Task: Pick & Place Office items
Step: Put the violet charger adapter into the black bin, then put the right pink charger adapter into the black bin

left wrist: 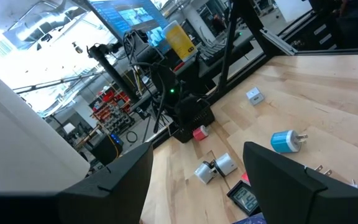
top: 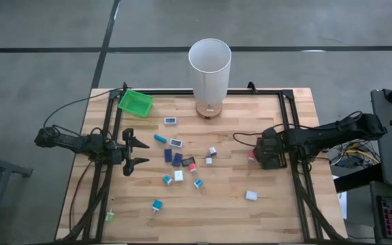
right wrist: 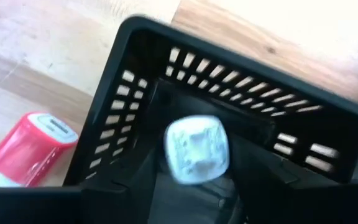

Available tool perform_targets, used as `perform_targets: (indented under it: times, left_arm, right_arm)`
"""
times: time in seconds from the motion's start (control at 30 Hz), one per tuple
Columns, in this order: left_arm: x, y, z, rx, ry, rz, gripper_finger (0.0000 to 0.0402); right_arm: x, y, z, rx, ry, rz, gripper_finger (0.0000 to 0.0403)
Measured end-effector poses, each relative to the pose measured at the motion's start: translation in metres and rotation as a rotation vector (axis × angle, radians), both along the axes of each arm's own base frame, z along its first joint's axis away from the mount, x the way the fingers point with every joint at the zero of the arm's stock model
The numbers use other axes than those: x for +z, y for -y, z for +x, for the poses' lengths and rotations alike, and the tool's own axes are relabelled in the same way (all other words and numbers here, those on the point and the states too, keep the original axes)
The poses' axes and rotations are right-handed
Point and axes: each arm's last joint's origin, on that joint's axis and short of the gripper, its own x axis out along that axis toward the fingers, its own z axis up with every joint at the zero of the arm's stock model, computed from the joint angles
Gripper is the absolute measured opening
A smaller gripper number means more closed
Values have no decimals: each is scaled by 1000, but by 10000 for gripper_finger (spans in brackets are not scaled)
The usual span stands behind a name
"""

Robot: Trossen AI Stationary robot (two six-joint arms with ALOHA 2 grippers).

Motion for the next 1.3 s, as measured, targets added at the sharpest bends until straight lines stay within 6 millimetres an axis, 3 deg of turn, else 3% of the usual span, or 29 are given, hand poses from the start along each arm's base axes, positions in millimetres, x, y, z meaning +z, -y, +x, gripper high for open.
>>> perform_targets:
  times: [0.2, 0.47, 0.63, 0.97, 1.3]
  left_arm:
    - [0, 0, 0, 0, 0, 0, 257]
    - [0, 0, 0, 0, 0, 0, 257]
    - [0, 0, 0, 0, 0, 0, 257]
    - [0, 0, 0, 0, -1, 0, 257]
    - [0, 0, 0, 0, 0, 0, 257]
  right_arm:
    - [0, 1, -1, -38, 6, -23, 230]
    - [1, 1, 0, -35, 3, -23, 233]
    - [13, 1, 2, -34, -7, -23, 233]
    - [53, 0, 13, -42, 17, -40, 233]
    - [96, 1, 30, -124, 208, -96, 233]
